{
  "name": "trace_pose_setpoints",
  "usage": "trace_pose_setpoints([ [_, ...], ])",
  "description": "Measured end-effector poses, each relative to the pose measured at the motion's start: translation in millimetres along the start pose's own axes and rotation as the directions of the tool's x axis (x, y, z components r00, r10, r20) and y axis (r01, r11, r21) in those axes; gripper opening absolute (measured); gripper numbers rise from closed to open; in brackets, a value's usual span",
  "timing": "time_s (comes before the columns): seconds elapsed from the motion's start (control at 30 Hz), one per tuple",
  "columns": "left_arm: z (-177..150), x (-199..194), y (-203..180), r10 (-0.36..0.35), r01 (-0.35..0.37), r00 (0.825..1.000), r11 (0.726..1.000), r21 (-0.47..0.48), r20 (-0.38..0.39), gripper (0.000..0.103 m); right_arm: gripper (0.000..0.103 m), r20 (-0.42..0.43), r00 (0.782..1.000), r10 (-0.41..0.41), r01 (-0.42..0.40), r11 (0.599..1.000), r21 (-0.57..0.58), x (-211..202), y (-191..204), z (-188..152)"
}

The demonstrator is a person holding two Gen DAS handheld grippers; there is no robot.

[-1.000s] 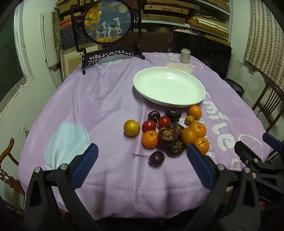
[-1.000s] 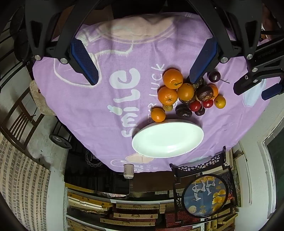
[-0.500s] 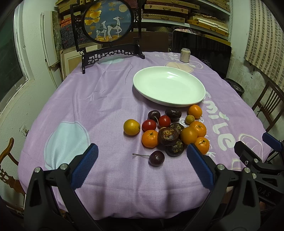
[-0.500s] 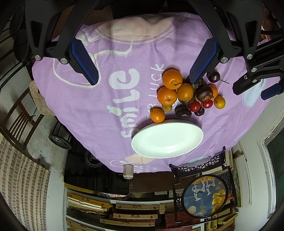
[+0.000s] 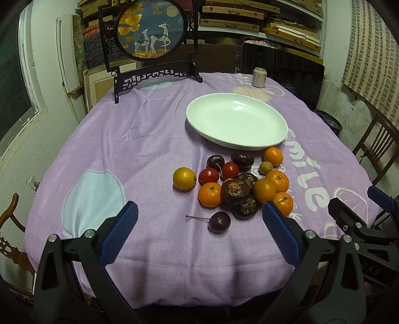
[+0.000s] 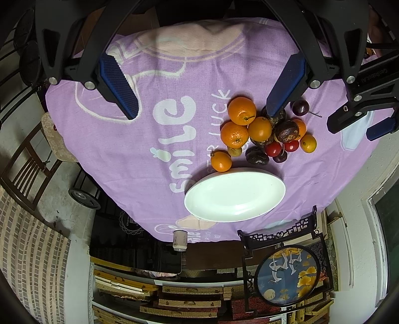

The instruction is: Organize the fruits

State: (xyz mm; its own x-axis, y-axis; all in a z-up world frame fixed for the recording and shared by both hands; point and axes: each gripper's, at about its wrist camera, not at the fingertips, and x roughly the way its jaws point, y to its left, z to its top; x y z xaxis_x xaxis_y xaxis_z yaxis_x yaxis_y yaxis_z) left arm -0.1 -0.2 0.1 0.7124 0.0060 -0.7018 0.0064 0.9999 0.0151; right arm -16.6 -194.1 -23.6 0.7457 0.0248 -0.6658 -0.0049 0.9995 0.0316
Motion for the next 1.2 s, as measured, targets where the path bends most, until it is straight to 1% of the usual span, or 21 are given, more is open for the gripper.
trace_pose_setpoints([
  [1.2,-6.3,3.8,-3.5,-0.003,0.003,1.000,1.000,-0.002,-0.005,0.101,0.102,-0.003,1.000,-0.001,0.001,1.000,0.001,2.4,1.3,-0.6],
])
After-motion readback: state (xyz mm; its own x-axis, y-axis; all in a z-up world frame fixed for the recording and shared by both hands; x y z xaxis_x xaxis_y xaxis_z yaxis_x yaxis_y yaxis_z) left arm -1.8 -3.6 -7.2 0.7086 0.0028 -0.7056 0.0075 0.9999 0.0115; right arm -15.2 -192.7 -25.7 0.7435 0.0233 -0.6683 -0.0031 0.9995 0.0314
